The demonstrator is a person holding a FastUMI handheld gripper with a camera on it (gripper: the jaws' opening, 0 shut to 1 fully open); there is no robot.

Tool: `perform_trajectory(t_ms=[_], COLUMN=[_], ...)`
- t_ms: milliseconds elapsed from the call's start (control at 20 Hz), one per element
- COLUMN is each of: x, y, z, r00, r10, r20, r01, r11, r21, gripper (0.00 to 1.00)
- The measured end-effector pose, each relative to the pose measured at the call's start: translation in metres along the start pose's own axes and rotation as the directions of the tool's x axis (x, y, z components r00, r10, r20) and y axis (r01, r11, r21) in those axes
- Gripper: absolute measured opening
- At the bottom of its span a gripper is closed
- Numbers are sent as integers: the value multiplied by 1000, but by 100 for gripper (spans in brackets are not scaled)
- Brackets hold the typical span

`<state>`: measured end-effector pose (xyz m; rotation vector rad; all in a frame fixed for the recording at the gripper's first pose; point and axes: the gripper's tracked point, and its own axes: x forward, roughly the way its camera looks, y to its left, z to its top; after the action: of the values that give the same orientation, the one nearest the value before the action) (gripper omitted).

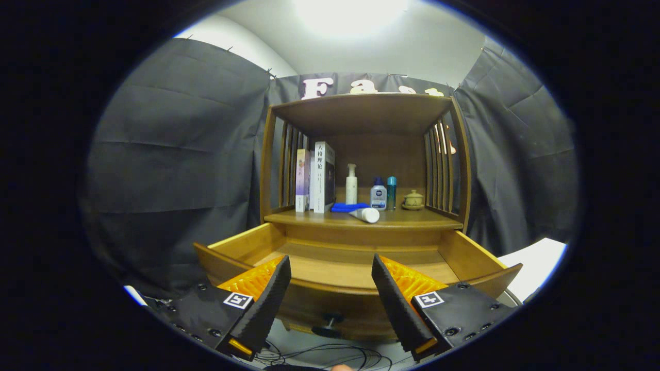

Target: Pull open the drawer, take out the items inside it, and place them on the countertop above the cabinet.

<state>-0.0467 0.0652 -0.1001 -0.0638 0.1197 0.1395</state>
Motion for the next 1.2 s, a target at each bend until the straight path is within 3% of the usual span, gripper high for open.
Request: perform_trajectory(t_ms=[600,1200], x=[-1,12], y=[5,-2], z=[-94,-107], r00=[986,977], r10=[-19,-108], r20=[-167,-182], r01=[14,104], r11=[1000,994], r21=[-28,-33], gripper=[100,98])
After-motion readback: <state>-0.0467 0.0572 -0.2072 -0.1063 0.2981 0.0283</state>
